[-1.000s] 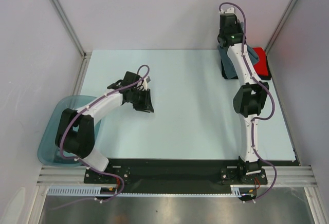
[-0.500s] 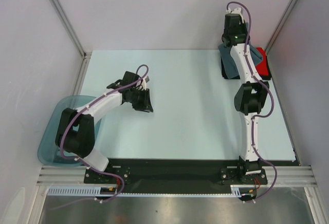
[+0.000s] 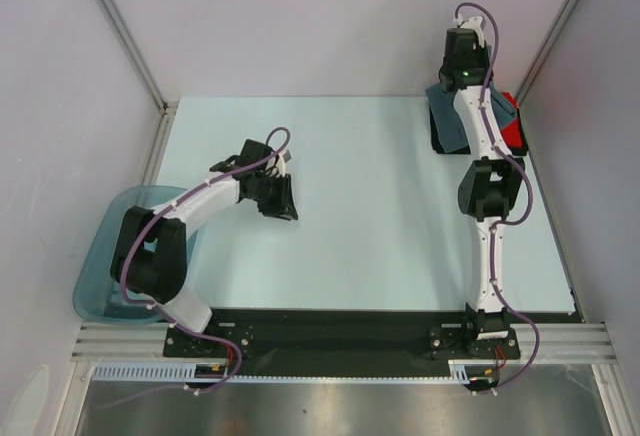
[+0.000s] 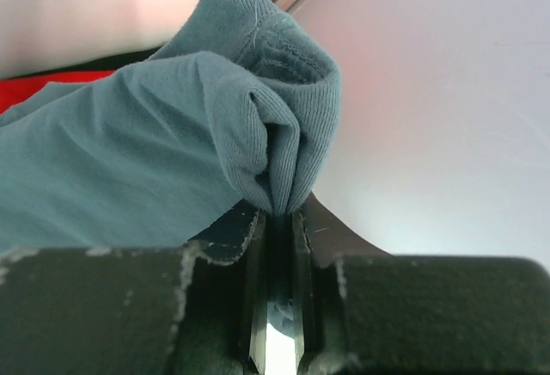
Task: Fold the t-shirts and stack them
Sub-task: Neatly place the folded tshirt to the corner
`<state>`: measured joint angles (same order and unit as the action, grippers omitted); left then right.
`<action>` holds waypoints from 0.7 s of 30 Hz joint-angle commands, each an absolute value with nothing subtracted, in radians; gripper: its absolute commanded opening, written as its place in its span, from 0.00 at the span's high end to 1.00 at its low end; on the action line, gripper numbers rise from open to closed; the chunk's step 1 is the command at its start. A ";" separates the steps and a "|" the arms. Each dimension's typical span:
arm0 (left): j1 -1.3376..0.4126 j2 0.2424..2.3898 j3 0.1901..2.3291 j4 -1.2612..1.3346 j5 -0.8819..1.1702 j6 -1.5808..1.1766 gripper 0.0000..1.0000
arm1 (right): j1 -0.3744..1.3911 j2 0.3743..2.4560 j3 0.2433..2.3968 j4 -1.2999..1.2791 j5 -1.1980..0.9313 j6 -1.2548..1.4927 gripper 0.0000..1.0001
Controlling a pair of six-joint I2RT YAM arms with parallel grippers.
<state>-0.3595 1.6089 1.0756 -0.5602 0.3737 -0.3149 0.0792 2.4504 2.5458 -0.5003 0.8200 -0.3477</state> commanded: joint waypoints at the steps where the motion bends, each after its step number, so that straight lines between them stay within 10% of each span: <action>1: -0.351 1.623 1.120 -0.546 0.387 -0.327 0.70 | 0.058 2.457 2.615 -0.408 0.847 -0.330 1.00; 21: -0.354 1.620 1.140 -0.583 0.330 -0.413 0.70 | -0.072 2.572 2.640 -0.362 0.674 -0.270 0.99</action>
<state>-0.3595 1.6493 1.1057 -0.5667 0.3607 -0.3840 -0.0334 2.5572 2.5710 -0.4320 0.7204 -0.2951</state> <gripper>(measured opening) 0.301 0.140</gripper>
